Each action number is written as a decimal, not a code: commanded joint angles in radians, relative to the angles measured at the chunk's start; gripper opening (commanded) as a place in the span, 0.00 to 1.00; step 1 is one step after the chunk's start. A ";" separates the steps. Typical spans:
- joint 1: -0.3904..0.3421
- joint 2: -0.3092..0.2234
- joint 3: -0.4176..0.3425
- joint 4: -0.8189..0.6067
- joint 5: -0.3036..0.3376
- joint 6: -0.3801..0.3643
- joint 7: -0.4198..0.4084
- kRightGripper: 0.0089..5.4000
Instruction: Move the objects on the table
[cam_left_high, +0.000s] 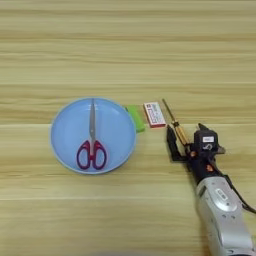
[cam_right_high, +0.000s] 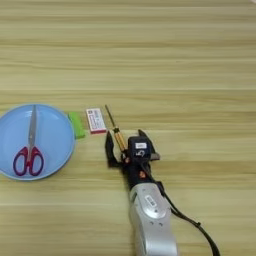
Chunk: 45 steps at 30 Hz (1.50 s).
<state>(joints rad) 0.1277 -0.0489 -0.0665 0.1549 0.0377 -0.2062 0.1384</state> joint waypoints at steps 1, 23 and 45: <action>-0.025 -0.013 0.005 -0.027 0.001 0.001 0.001 0.71; -0.012 -0.021 0.014 -0.039 0.001 0.001 -0.002 0.22; -0.011 -0.032 0.011 -0.051 -0.007 0.022 -0.010 0.08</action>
<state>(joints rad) 0.1329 -0.0653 -0.0501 0.1413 0.0348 -0.1993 0.1376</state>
